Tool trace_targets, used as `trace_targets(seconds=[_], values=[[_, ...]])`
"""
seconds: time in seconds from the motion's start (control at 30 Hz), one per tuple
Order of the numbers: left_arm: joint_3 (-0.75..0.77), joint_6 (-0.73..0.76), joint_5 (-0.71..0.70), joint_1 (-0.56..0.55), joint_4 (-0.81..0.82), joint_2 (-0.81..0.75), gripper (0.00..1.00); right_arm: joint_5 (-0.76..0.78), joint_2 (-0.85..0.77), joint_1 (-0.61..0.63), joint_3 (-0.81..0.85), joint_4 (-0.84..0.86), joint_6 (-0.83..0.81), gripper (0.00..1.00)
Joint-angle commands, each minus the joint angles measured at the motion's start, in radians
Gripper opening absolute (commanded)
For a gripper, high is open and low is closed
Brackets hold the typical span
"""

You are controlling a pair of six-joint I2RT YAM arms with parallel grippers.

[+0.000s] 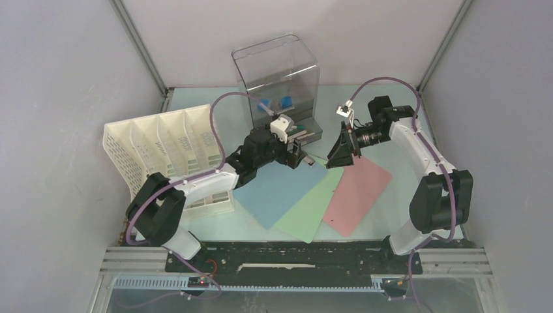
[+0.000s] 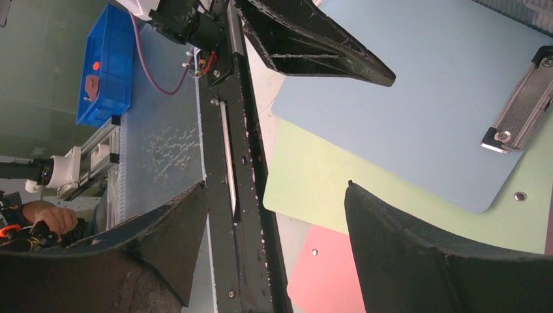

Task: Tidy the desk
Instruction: Close the drawer in the storage box.

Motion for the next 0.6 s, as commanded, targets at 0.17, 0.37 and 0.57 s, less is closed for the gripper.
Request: trace_targets(seconds=[0.17,0.37,0.57], values=[[0.093,-0.044,0.084,0.012,-0.018,0.078,0.86,-0.022,-0.023,-0.012,0.022,-0.014,-0.025,0.83],[0.167,-0.036,0.106,0.018,-0.097,0.139,0.75,-0.023,-0.022,-0.014,0.024,-0.018,-0.03,0.83],[0.239,-0.011,0.086,0.018,-0.19,0.205,0.55,-0.028,-0.013,-0.013,0.032,-0.038,-0.046,0.83]])
